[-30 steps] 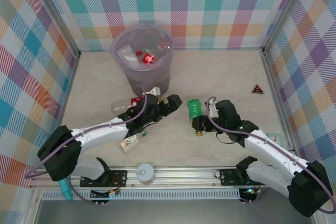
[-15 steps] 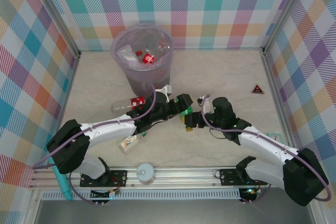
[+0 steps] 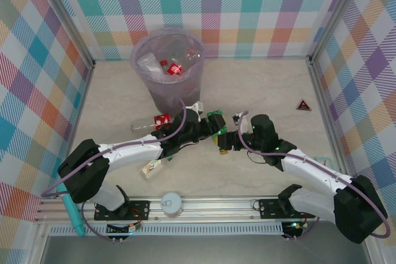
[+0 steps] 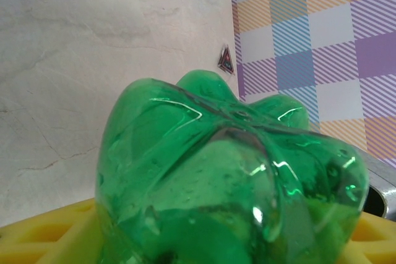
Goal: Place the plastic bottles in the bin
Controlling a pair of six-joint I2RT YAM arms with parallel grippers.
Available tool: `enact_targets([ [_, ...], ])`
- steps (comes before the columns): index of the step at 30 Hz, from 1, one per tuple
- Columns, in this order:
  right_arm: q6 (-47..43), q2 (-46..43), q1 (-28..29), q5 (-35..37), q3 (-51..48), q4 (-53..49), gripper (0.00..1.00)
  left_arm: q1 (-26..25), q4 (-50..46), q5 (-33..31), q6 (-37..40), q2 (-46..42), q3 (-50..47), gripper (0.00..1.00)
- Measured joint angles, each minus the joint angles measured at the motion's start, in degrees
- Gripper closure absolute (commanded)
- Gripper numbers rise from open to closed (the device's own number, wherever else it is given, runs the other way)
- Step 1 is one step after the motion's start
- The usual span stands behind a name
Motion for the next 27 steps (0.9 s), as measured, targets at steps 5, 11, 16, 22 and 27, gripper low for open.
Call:
enact_targets([
  [5,-1.8,-3.3,0.2,1.0,0.7,-5.1,0.22,0.5,-0.6,0.3,0.0,0.0,0.0,0.46],
  [11,-4.8,-11.4,-0.2,3.5,4.3,-15.8,0.18,2.6,-2.9,0.0,1.1,-0.3,0.2,0.48],
  [16,-7.4,-16.8,-2.3,8.0,8.5,-25.7,0.17,3.2,-3.5,-0.1,2.0,-0.3,0.9,0.49],
  [22,-6.6,-14.4,-6.5,17.3,20.4,-34.2,0.18,3.2,-10.1,-1.4,6.4,-1.6,4.3,0.51],
  [27,-0.4,-7.4,-8.7,25.0,27.8,-29.2,0.19,3.2,-14.1,-2.7,10.3,-5.0,7.0,0.54],
])
